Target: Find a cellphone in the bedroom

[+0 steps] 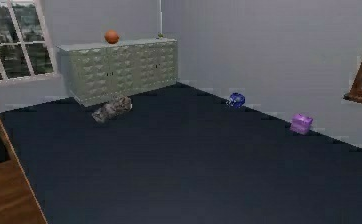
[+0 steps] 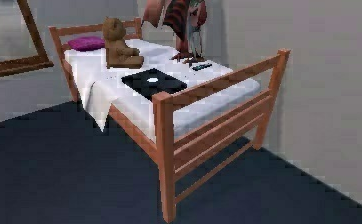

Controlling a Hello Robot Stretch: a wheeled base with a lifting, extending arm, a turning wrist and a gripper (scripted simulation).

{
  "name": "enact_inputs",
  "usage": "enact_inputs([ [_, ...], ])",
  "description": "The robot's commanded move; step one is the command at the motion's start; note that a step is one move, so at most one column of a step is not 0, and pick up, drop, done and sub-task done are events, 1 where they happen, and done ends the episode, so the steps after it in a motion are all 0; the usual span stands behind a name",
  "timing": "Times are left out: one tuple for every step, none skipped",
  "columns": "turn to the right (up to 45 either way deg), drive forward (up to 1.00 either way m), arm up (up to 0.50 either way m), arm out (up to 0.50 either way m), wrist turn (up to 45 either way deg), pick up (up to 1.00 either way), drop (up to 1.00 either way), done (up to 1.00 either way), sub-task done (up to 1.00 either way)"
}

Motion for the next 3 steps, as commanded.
enact_inputs([
  [-3.0,0.0,0.0,0.0,0.0,0.0,0.0,0.0,0.0],
  [0.0,1.0,0.0,0.0,0.0,0.0,0.0,0.0,0.0],
  [0.0,1.0,0.0,0.0,0.0,0.0,0.0,0.0,0.0],
])
